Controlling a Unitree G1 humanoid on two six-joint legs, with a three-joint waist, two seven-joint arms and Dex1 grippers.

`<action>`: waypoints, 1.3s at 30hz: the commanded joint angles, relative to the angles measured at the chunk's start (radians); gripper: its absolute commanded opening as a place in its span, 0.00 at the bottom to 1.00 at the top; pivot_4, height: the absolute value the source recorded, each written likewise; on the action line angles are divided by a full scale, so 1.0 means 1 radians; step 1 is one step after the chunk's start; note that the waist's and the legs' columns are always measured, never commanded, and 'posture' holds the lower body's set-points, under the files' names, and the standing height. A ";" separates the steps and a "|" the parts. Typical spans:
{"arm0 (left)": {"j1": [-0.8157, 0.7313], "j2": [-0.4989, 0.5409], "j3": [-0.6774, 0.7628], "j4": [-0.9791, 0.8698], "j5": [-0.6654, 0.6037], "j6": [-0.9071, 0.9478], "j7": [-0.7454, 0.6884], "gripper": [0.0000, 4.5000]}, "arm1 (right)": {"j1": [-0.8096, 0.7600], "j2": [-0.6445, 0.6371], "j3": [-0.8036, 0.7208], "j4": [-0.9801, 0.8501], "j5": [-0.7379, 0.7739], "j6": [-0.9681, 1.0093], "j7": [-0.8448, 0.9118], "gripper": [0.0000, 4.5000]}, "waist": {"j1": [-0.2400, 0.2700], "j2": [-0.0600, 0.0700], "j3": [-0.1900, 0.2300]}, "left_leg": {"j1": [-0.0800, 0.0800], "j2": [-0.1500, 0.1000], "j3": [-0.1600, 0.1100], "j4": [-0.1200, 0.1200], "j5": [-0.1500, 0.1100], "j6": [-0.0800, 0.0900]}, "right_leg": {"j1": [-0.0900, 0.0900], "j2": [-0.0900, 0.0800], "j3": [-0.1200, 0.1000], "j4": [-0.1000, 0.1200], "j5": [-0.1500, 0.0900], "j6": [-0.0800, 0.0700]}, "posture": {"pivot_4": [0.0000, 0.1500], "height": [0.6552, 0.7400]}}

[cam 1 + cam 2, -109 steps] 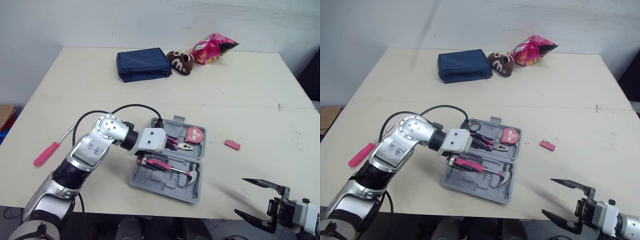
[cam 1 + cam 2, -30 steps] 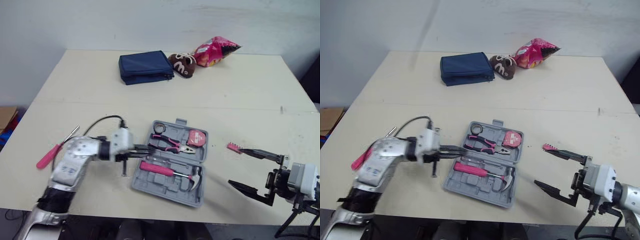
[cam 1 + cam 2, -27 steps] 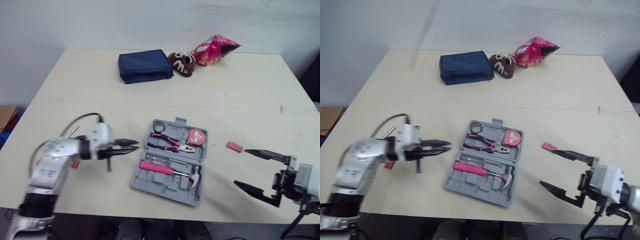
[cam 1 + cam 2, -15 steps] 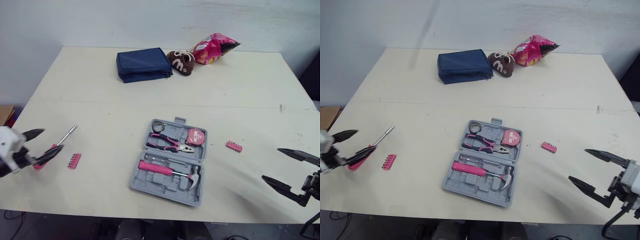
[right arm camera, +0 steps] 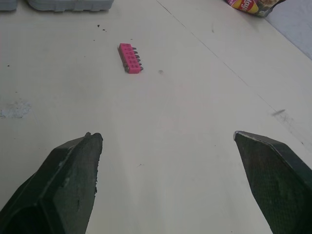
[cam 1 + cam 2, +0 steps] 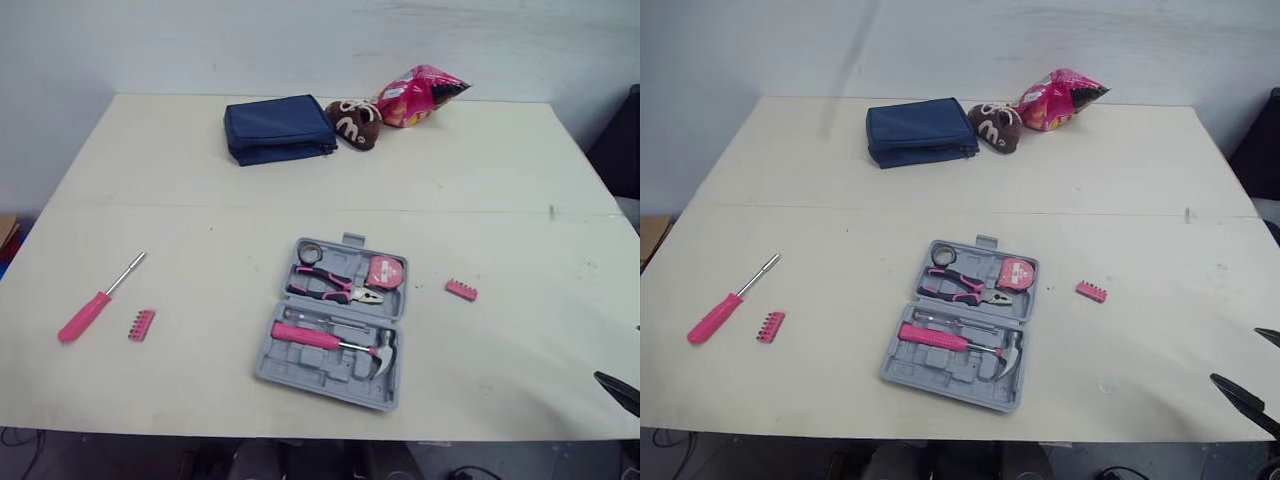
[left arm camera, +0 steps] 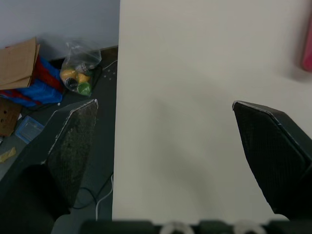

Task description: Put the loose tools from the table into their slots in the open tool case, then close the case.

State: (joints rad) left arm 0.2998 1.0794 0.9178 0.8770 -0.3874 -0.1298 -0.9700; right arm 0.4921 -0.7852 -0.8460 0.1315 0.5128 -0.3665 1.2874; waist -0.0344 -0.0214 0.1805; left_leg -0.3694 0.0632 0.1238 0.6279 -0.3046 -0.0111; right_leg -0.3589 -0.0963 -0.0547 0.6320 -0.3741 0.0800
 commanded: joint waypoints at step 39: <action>0.035 -0.580 -0.431 -1.281 -0.069 0.744 0.618 1.00 | -0.345 0.099 0.498 -0.452 0.121 0.115 -0.017 1.00 | 0.007 -0.003 0.000 | 0.001 -0.001 0.000 0.009 0.007 0.006 | 0.002 0.002 0.002 0.012 0.001 0.001 | 1.00 1.00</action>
State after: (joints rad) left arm 0.3266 0.5075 0.5047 -0.3948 -0.4672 0.6008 -0.3609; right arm 0.1432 -0.6939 -0.3225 -0.3108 0.6241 -0.2271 1.2670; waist -0.0272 -0.0240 0.1805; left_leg -0.3676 0.0623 0.1234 0.6371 -0.2973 -0.0049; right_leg -0.3564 -0.0942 -0.0528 0.6440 -0.3734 0.0809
